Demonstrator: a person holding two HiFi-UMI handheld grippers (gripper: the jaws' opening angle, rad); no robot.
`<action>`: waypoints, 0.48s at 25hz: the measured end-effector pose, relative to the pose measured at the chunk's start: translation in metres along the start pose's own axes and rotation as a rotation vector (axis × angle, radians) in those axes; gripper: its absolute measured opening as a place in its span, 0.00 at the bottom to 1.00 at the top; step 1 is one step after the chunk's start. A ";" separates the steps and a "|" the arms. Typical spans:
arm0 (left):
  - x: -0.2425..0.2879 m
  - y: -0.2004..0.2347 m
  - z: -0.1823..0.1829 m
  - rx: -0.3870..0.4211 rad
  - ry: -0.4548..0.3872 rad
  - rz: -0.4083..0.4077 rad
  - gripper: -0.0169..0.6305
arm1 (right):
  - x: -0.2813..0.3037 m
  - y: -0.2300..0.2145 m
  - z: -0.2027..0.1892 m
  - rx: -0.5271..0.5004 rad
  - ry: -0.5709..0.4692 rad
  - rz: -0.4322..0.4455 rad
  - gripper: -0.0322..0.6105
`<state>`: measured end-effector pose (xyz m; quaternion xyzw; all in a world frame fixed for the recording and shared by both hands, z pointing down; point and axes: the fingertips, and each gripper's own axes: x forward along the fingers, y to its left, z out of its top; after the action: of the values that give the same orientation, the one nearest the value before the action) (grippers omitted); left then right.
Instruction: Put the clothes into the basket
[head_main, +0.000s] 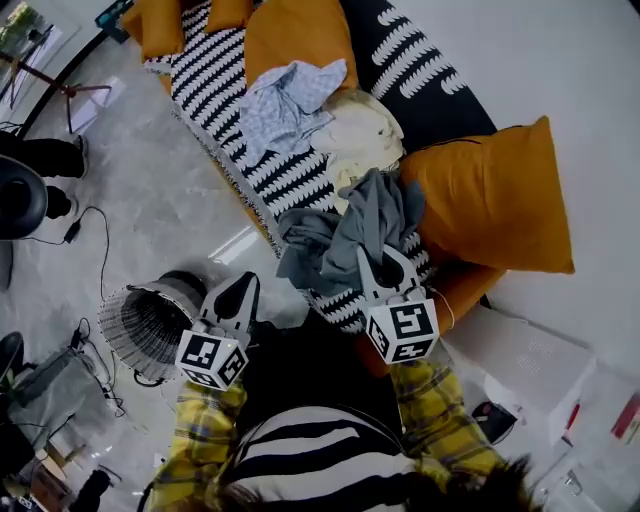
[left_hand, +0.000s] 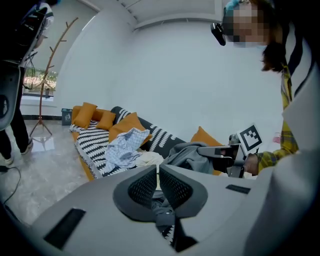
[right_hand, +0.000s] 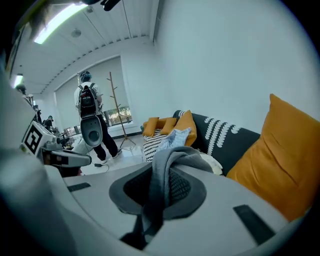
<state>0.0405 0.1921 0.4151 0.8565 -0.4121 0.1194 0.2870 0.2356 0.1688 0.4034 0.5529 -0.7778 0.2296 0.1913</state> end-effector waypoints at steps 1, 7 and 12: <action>-0.007 0.005 0.003 -0.002 -0.009 0.004 0.06 | -0.001 0.010 0.008 -0.008 -0.012 0.004 0.14; -0.049 0.036 0.021 0.001 -0.057 0.043 0.06 | -0.002 0.061 0.043 -0.025 -0.072 0.041 0.14; -0.091 0.062 0.033 -0.020 -0.107 0.105 0.06 | -0.003 0.105 0.074 -0.038 -0.123 0.102 0.14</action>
<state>-0.0662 0.1999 0.3733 0.8360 -0.4722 0.0842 0.2665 0.1338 0.1584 0.3260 0.5219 -0.8195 0.1898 0.1417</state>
